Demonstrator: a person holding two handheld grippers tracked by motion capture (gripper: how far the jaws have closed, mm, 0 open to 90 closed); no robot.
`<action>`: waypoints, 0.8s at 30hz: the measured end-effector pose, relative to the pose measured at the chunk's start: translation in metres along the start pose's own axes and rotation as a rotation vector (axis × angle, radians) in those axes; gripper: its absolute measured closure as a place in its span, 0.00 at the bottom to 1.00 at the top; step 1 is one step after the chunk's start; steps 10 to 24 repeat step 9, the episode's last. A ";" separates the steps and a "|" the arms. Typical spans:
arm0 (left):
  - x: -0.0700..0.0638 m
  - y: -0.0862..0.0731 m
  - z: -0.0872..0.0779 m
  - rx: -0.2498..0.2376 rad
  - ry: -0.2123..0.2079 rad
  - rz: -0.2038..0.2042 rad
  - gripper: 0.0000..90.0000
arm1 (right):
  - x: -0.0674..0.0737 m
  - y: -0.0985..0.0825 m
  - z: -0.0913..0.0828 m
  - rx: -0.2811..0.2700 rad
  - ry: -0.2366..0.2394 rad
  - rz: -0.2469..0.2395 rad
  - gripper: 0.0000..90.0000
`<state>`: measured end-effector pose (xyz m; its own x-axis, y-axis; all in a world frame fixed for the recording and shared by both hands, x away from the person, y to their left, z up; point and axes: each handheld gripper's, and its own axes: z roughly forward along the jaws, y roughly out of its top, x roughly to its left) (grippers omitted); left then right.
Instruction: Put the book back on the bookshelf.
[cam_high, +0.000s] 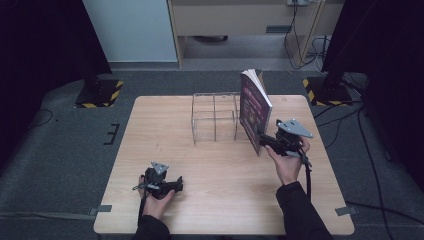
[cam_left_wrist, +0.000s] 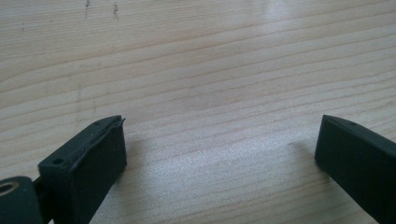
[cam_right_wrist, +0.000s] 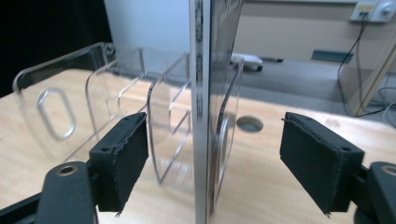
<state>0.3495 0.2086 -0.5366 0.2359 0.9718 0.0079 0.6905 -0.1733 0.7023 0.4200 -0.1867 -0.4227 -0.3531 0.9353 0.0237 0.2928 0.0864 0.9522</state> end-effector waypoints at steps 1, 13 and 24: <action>0.000 0.000 0.000 0.000 0.000 0.000 0.01 | -0.001 -0.003 -0.002 0.005 0.009 -0.003 0.24; 0.000 0.000 0.000 0.000 0.000 -0.001 0.01 | -0.012 -0.037 -0.020 0.085 0.080 -0.006 0.20; 0.000 0.000 0.000 0.000 0.000 -0.001 0.01 | -0.012 -0.037 -0.020 0.085 0.080 -0.006 0.20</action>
